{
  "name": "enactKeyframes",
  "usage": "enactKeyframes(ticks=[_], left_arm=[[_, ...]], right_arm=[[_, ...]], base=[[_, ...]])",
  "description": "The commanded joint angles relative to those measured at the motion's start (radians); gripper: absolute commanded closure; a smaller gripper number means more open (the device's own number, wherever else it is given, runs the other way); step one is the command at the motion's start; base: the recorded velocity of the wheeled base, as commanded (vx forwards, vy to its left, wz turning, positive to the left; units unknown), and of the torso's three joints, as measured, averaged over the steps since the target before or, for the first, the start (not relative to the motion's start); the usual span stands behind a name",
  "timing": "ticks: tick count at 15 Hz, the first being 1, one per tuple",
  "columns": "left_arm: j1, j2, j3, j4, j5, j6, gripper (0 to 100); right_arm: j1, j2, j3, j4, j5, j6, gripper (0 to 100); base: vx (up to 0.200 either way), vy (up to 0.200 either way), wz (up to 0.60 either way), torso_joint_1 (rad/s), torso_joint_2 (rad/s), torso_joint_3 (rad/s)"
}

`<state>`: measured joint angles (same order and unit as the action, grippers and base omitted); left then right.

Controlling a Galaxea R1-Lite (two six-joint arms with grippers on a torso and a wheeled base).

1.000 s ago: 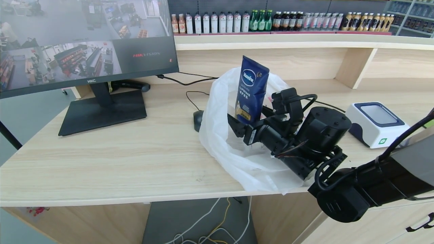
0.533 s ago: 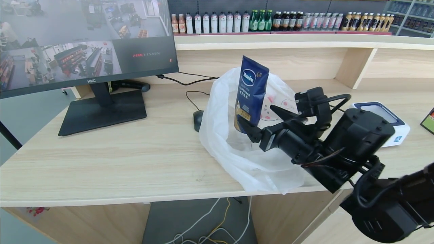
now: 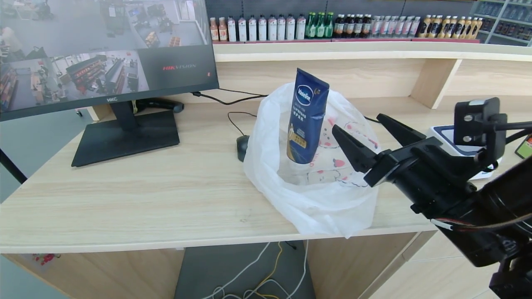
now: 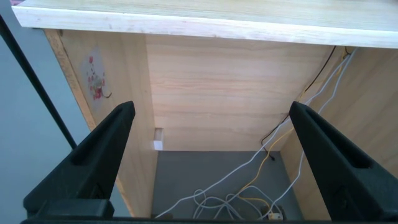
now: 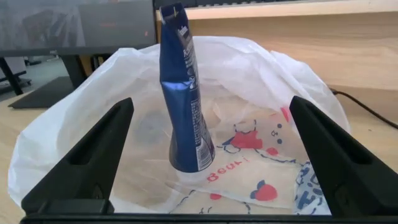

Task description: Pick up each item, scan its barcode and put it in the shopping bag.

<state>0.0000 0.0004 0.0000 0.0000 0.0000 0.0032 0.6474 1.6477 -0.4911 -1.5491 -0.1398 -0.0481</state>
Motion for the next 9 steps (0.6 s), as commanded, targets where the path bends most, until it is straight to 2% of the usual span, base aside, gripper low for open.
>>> enactKeyframes(ticks=[1, 9], left_arm=[[-0.002, 0.000, 0.000, 0.000, 0.000, 0.000, 0], [-0.002, 0.000, 0.000, 0.000, 0.000, 0.006, 0]], right_arm=[[0.024, 0.008, -0.007, -0.016, -0.003, -0.001, 0], [0.032, 0.014, -0.014, -0.022, -0.035, 0.011, 0]], base=[[0.000, 0.000, 0.00, 0.000, 0.00, 0.000], [0.000, 0.000, 0.00, 0.000, 0.00, 0.000]])
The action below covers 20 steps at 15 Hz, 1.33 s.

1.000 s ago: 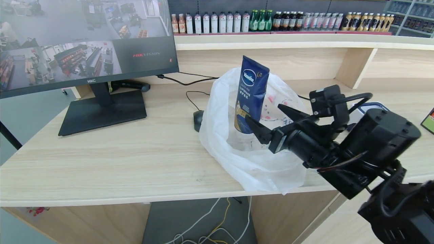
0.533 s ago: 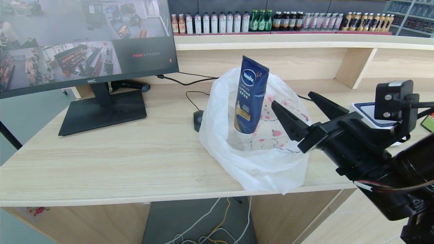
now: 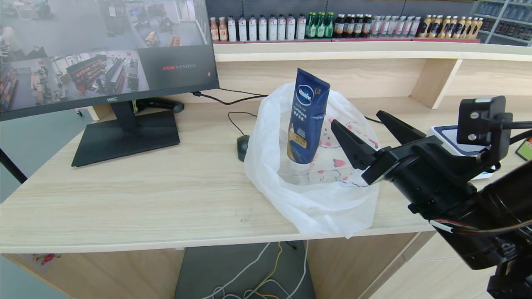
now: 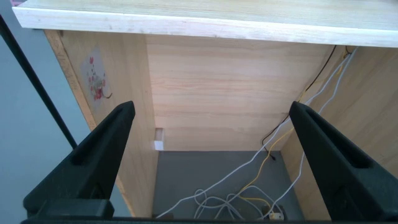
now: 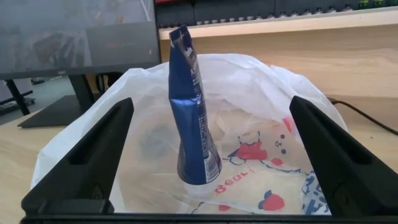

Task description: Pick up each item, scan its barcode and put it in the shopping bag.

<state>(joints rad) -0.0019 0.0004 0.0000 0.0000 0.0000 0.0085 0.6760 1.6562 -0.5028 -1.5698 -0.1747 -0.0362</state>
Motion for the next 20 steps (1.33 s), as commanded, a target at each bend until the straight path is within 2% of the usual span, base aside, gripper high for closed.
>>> enactKeyframes(ticks=[1, 4, 13, 20], left_arm=[[0.000, 0.000, 0.000, 0.002, 0.000, 0.001, 0], [0.000, 0.000, 0.000, 0.002, 0.000, 0.007, 0], [0.000, 0.000, 0.000, 0.002, 0.000, 0.004, 0], [0.000, 0.000, 0.000, 0.002, 0.000, -0.001, 0]], right_arm=[[0.002, 0.002, -0.002, -0.001, 0.000, 0.004, 0], [0.004, -0.015, 0.003, -0.001, 0.000, 0.010, 0], [0.002, -0.001, 0.024, -0.001, 0.001, 0.012, 0], [-0.009, 0.016, 0.020, -0.001, 0.000, 0.009, 0]], base=[[0.000, 0.000, 0.00, 0.000, 0.00, 0.000], [-0.200, 0.000, 0.00, 0.002, 0.00, 0.002], [0.000, 0.000, 0.00, 0.000, 0.00, 0.000], [0.000, -0.200, 0.00, 0.007, 0.00, 0.001]])
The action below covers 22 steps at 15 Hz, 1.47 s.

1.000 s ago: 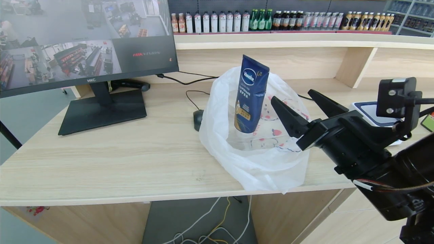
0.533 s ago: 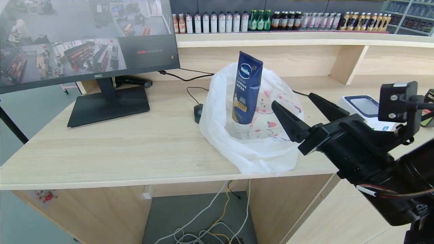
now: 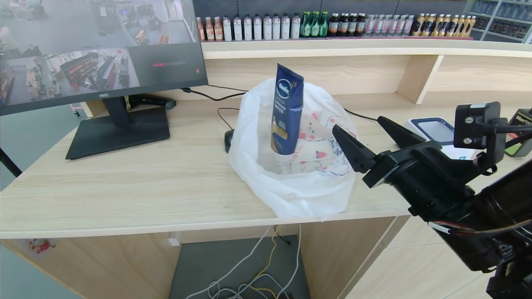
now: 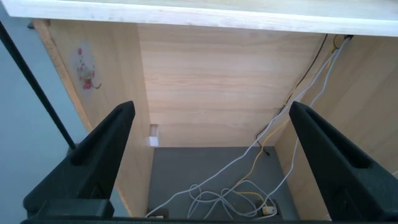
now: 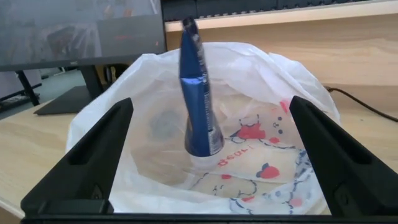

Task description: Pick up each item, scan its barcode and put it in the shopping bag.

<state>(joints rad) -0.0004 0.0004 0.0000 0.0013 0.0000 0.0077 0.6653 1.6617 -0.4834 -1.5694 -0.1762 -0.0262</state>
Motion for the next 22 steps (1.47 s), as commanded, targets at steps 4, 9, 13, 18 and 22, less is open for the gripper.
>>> enactKeyframes(ticks=[4, 9, 13, 18, 22], left_arm=[[0.000, 0.000, 0.000, 0.000, 0.000, -0.002, 0], [-0.001, 0.000, 0.000, 0.000, 0.000, -0.006, 0], [0.000, 0.000, 0.000, -0.001, 0.002, -0.011, 0], [0.000, 0.000, 0.000, 0.000, 0.000, -0.012, 0], [0.000, 0.000, 0.000, -0.001, 0.000, -0.012, 0]], right_arm=[[0.002, 0.015, 0.017, -0.001, 0.003, -0.003, 0], [0.003, 0.007, 0.017, -0.001, -0.002, -0.009, 0], [0.002, -0.026, -0.018, -0.001, 0.000, -0.018, 0], [0.003, -0.037, 0.000, -0.001, 0.000, -0.021, 0], [0.005, -0.039, 0.025, -0.001, 0.000, -0.021, 0]], base=[[0.000, -0.200, 0.00, 0.002, 0.00, 0.000], [0.000, -0.200, 0.00, 0.002, 0.00, 0.002], [0.000, -0.200, 0.00, 0.002, 0.00, 0.002], [0.000, -0.200, 0.00, 0.002, 0.00, 0.002], [0.000, -0.200, 0.00, 0.002, 0.00, 0.002]])
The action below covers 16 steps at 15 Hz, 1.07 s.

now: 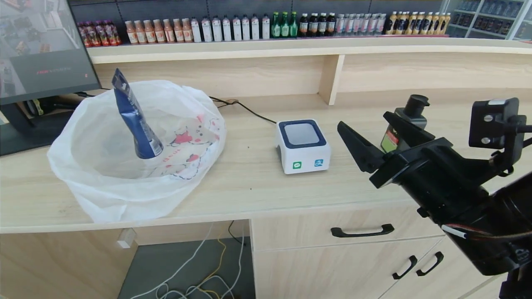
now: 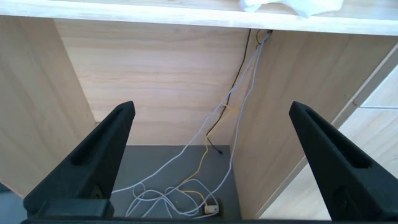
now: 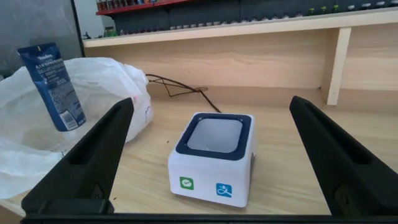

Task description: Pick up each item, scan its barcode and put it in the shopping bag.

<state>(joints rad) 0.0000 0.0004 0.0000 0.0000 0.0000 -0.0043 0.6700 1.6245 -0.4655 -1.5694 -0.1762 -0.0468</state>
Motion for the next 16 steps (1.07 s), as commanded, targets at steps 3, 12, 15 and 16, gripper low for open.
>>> enactKeyframes(ticks=[3, 12, 15, 16], left_arm=[[0.000, 0.000, 0.000, 0.000, 0.000, -0.002, 0], [0.000, 0.000, 0.000, 0.000, 0.000, 0.000, 0], [0.000, 0.000, 0.000, 0.000, 0.000, 0.006, 0], [0.000, 0.000, 0.000, 0.000, 0.000, 0.006, 0]], right_arm=[[0.006, -0.002, 0.019, -0.001, 0.000, -0.001, 0], [0.006, -0.006, 0.038, -0.001, -0.003, -0.002, 0], [-0.001, 0.008, 0.048, -0.001, -0.016, -0.031, 0], [-0.004, 0.015, 0.048, -0.001, -0.016, -0.038, 0]], base=[[0.000, -0.200, 0.00, 0.001, 0.00, 0.002], [0.000, -0.111, 0.00, 0.001, 0.00, 0.001], [0.000, 0.000, 0.00, 0.000, 0.00, 0.000], [0.000, 0.000, 0.00, 0.000, 0.00, 0.000]])
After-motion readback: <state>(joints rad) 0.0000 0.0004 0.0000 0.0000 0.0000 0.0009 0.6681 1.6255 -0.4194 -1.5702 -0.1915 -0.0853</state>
